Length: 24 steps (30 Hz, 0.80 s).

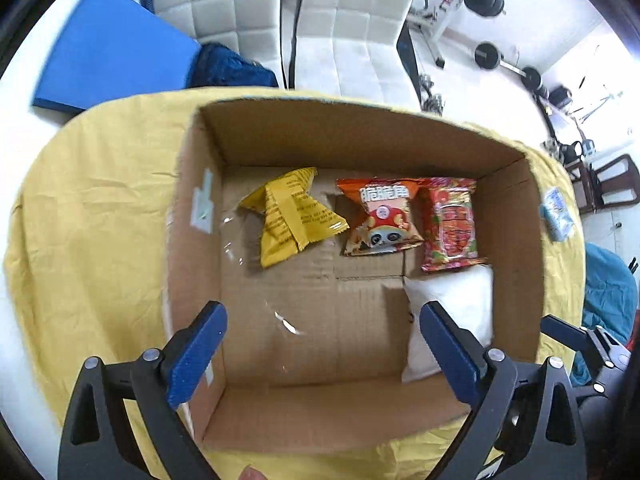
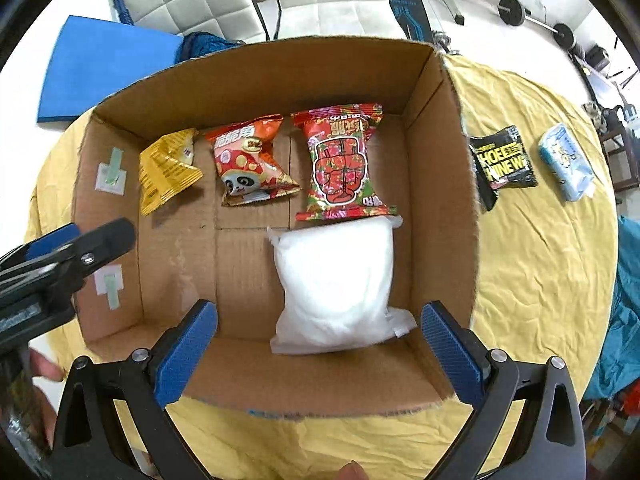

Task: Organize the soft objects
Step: 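Carry the yellow wrapper and white pack into the box and release both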

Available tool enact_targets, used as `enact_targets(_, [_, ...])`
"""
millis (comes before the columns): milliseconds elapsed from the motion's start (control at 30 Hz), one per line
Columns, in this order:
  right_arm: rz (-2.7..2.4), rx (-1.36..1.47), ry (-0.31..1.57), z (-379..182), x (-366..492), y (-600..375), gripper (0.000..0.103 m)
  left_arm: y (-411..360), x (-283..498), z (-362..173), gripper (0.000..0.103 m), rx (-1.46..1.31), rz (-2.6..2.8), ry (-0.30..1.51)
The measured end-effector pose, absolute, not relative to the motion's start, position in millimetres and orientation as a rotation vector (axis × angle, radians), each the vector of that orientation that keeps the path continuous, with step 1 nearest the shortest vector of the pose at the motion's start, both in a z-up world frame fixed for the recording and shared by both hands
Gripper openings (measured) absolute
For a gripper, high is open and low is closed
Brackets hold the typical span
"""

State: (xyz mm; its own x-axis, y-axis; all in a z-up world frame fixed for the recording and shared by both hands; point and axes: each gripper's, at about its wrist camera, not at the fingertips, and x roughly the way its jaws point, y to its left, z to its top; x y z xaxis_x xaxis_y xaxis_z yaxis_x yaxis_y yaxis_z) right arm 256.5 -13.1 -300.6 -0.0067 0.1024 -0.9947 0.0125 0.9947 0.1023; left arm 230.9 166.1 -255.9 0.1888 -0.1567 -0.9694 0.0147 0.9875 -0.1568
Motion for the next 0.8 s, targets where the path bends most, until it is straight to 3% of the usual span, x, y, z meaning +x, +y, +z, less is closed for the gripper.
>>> enact_targets(400, [0.111,0.08,1.432,-243,185,-29,0.103,149,176,-184,0.099,-0.042,-0.094,1.217])
enact_targets(800, [0.145,0.103,1.319,-171,146,-50,0.103,135,144,-150,0.099,-0.032,-0.079,1.173])
